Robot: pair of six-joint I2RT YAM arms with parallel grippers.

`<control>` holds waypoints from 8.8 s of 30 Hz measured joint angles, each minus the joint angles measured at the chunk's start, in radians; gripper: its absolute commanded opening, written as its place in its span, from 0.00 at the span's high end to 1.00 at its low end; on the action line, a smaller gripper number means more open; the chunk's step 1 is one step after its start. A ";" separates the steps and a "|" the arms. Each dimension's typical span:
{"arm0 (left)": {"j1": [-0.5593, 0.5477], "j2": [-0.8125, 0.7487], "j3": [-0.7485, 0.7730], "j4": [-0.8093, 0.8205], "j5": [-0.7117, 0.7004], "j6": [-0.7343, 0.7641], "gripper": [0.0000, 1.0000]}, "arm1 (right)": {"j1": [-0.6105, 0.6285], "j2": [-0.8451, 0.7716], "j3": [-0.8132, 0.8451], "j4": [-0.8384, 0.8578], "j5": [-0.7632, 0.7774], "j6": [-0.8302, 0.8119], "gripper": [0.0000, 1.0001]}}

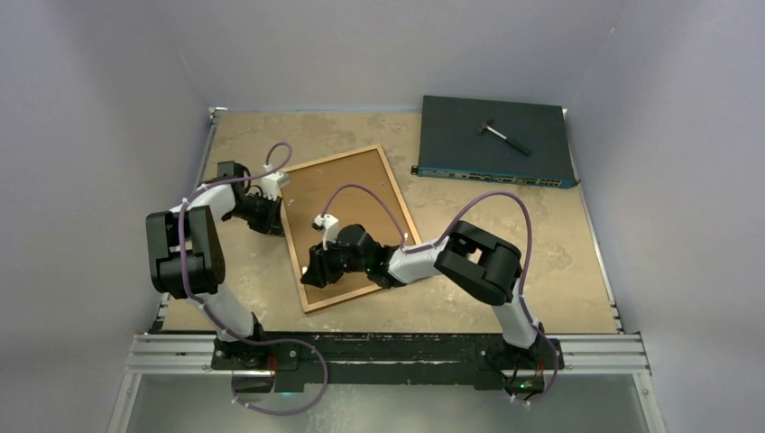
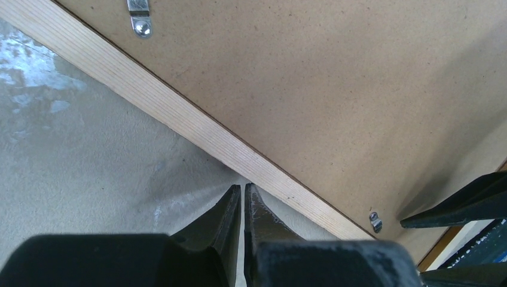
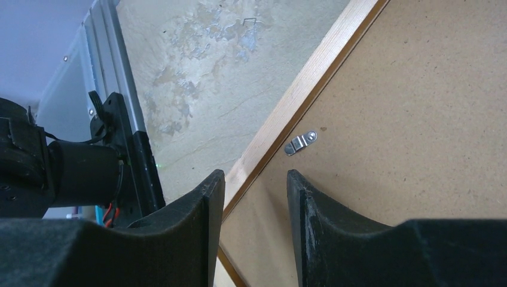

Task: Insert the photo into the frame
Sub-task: Install the photo frame at the center of the board, then adjust the photo frame at the center of the board, then install the photo frame at the center of the board.

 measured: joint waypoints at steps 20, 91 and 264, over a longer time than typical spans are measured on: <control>0.000 0.000 -0.010 0.022 -0.006 0.003 0.97 | 0.003 0.059 0.057 0.008 -0.026 0.012 0.59; -0.008 0.000 -0.031 0.018 -0.006 0.030 1.00 | -0.005 0.093 0.043 0.122 -0.022 0.003 0.60; 0.012 0.373 0.431 0.140 0.262 0.071 0.97 | -0.224 0.347 0.556 -0.158 -0.198 -0.003 0.47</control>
